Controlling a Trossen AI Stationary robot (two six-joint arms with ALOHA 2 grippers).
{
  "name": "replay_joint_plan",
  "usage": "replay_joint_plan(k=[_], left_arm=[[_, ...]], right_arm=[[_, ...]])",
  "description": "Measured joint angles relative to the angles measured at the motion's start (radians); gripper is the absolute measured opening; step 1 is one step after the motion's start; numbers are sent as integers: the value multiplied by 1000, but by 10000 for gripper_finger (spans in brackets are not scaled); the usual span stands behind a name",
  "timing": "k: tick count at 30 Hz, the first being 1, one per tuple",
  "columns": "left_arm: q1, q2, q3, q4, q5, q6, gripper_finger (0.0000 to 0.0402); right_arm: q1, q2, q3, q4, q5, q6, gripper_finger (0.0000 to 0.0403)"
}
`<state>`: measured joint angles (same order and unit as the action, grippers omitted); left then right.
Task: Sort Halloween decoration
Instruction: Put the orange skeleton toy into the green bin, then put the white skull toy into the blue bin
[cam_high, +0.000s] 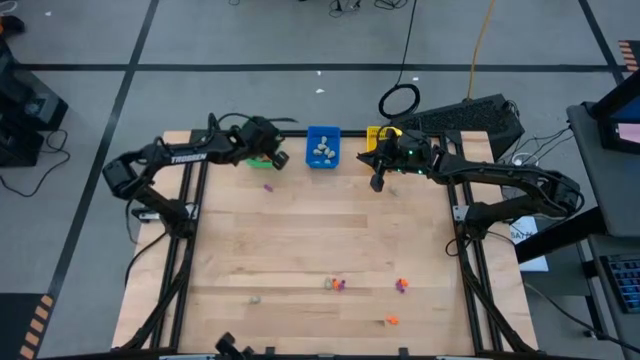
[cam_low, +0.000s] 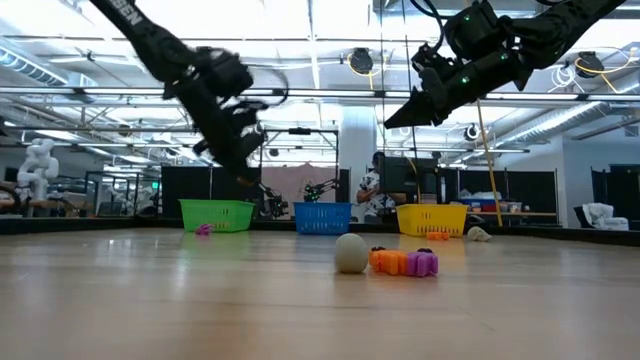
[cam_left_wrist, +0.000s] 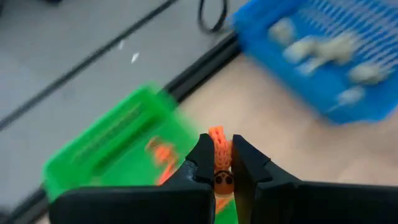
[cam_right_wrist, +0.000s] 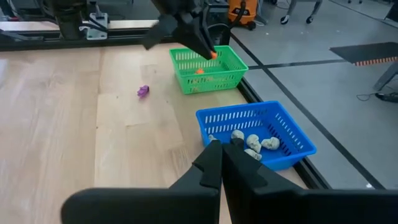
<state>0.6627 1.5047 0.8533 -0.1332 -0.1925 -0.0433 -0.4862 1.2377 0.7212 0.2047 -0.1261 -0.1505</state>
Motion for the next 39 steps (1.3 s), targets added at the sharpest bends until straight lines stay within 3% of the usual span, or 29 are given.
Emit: replay_joint_plan(k=[7, 19, 31, 35, 39], left_arm=[[97, 9, -72, 56, 56, -25, 14], [166, 146, -75, 120, 88, -30, 17], [175, 146, -75, 126, 83, -26, 169], [171, 133, -75, 130, 58, -12, 164], [150, 90, -75, 136, 23, 10, 127]], right_arm=[[0, 0, 0, 10, 0, -11, 0], [-2, 0, 2, 62, 0, -22, 0], [-8, 0, 53, -7, 0, -38, 0], [-6, 0, 83, -59, 15, -12, 0], [0, -14, 89, -144, 80, -4, 0]])
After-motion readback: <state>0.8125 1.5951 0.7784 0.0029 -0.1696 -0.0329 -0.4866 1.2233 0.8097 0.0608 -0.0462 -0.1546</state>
